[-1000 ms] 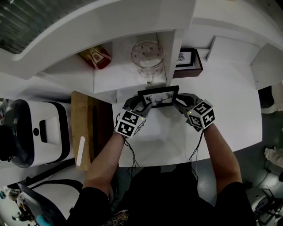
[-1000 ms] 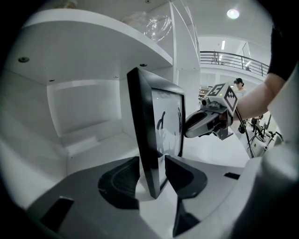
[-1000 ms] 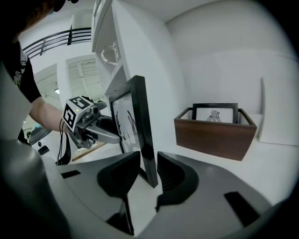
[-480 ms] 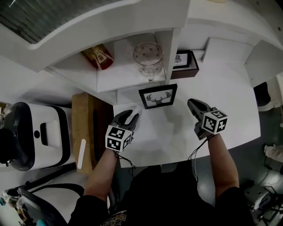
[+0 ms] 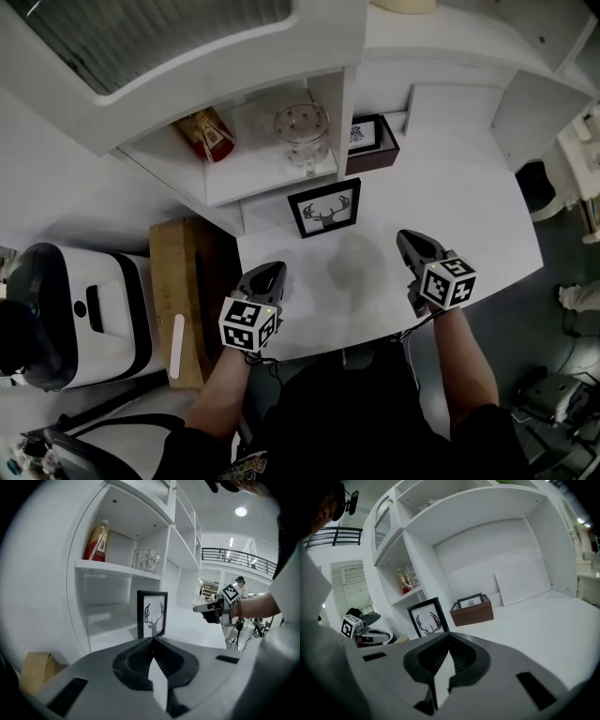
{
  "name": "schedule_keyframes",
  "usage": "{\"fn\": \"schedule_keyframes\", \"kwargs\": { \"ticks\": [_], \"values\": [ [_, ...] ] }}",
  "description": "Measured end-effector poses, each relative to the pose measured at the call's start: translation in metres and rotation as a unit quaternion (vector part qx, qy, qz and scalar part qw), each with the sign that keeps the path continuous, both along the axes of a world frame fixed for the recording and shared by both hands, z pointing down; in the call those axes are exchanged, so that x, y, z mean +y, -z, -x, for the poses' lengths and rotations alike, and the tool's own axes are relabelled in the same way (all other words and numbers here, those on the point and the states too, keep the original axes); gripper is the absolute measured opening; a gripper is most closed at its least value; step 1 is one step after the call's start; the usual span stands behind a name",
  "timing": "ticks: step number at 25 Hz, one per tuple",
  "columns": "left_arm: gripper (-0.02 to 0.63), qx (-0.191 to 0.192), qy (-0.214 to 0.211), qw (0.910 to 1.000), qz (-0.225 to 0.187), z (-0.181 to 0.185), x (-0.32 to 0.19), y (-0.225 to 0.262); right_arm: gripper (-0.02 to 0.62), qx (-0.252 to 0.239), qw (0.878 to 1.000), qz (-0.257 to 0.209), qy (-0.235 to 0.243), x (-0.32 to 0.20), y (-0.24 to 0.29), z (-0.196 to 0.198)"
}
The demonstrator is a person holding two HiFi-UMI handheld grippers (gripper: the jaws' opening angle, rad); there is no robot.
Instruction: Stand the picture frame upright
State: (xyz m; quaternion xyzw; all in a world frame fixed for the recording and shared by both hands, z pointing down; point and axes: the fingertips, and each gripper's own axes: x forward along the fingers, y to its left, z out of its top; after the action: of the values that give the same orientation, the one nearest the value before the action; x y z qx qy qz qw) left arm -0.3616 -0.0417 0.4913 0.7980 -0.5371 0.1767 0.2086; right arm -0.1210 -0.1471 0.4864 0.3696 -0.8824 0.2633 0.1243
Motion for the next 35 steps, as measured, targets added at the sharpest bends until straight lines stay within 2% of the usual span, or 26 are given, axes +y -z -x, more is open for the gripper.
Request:
{"fn": "schedule_keyframes", "kwargs": {
  "ticks": [13,25,35],
  "values": [
    [0.006,0.030,0.005,0.9995,0.002,-0.063,0.049,0.016,0.005,0.039,0.996,-0.066,0.045,0.072,0.034,-0.006],
    [0.006,0.031,0.043,0.9984,-0.018,-0.146,0.122,0.035,0.004,0.024,0.993,-0.077,0.084,0.148,0.048,-0.058],
    [0.006,0.023,0.049,0.9979,-0.036,-0.202,0.175,0.051,0.003,0.023,0.988,-0.099,0.116,0.206,0.062,-0.088]
  ]
}}
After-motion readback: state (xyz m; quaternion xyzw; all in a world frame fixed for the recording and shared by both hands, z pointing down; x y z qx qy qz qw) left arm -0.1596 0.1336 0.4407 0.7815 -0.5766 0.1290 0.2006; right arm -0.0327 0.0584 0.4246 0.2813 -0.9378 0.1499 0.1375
